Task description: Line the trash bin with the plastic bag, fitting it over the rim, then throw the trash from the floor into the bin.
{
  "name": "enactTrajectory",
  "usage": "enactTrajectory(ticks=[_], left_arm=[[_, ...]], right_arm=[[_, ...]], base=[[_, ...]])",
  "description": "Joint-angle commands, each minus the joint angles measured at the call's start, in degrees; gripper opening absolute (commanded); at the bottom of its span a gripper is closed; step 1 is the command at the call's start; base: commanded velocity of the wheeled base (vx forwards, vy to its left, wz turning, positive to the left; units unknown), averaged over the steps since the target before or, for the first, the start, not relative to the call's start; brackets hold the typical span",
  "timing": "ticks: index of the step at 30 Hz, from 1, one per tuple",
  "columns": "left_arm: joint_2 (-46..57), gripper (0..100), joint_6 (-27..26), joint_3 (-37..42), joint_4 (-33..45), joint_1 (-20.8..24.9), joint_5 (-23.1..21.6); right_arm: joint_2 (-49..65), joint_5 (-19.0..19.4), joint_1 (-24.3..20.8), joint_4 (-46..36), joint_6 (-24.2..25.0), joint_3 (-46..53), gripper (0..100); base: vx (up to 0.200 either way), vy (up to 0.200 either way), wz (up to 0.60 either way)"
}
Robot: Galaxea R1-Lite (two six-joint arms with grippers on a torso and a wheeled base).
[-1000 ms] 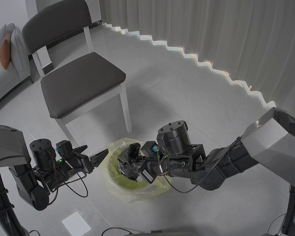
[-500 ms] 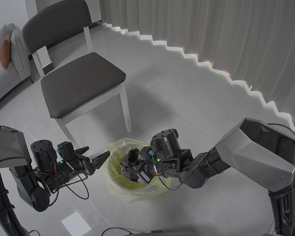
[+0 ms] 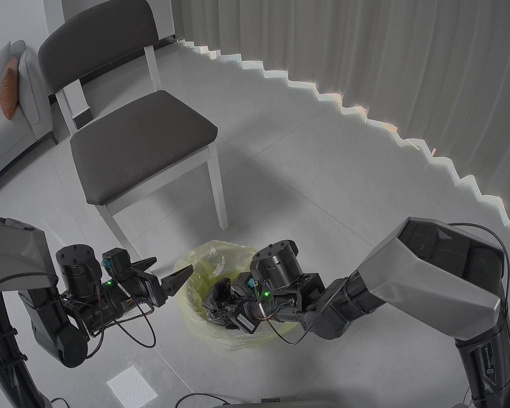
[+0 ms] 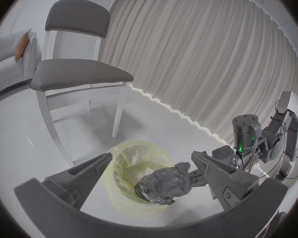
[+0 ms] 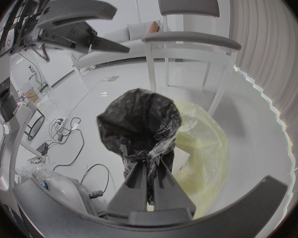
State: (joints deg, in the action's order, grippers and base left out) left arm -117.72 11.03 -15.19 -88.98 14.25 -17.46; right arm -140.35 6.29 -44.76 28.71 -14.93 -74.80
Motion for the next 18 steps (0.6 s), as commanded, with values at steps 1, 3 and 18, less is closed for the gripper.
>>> enactTrajectory(ticks=[1, 3, 18], left_arm=[[-0.6, 100, 0.0, 0.2, -1.0, 0.1, 0.1], [-0.6, 100, 0.0, 0.3, -1.0, 0.1, 0.0], [-1.1, 100, 0.1, 0.3, -1.0, 0.0, 0.0]], right_arm=[[-2.6, 0.5, 1.3, -0.3, -0.2, -3.7, 0], [-4.7, 0.6, 3.6, -2.8, -0.2, -8.3, 0], [-9.3, 0.6, 9.3, -5.5, 0.3, -19.5, 0]], base=[[0.000, 0.000, 0.00], [0.000, 0.000, 0.00], [0.000, 0.000, 0.00]])
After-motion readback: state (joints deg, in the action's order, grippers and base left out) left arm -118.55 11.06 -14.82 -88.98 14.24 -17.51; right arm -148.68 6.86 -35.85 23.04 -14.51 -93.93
